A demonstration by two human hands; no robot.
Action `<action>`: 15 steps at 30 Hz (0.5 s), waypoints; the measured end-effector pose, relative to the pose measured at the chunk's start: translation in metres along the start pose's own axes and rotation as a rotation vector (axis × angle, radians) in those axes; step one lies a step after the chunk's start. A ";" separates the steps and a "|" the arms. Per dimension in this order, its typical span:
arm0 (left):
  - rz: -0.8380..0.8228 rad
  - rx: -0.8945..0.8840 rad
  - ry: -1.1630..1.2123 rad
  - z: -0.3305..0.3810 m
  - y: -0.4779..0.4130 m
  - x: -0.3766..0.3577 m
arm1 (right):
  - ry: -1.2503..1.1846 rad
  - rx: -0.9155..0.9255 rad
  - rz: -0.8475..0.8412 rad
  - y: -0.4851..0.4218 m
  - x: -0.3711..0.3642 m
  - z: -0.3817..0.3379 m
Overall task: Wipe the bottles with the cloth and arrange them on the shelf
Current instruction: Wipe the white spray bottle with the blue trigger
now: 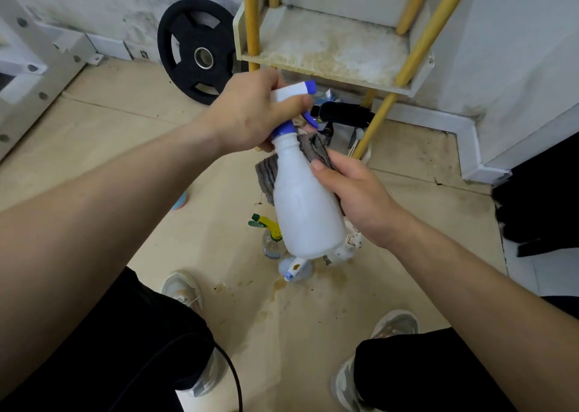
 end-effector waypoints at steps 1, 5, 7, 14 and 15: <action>0.026 0.047 0.032 -0.005 -0.002 0.002 | 0.030 0.014 -0.009 0.001 -0.002 0.000; 0.084 0.168 0.213 -0.013 -0.002 0.002 | 0.306 0.011 0.065 0.003 0.000 0.005; 0.085 0.181 0.248 -0.010 -0.001 -0.002 | 0.389 -0.004 0.123 0.003 0.003 0.005; 0.079 0.349 0.833 -0.024 0.016 -0.028 | 0.146 -0.002 0.296 0.006 0.025 0.012; 0.062 0.370 0.774 -0.026 0.022 -0.038 | 0.094 0.001 0.327 0.007 0.029 0.013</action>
Point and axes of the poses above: each hand's wrist, its own y-axis away from the middle knuckle, its own x-axis out of the back of the hand, z = x × y, the point moved 7 cm from there along -y, towards the middle knuckle, and after that the axes turned 8 degrees about -z, right-handed, at the moved point
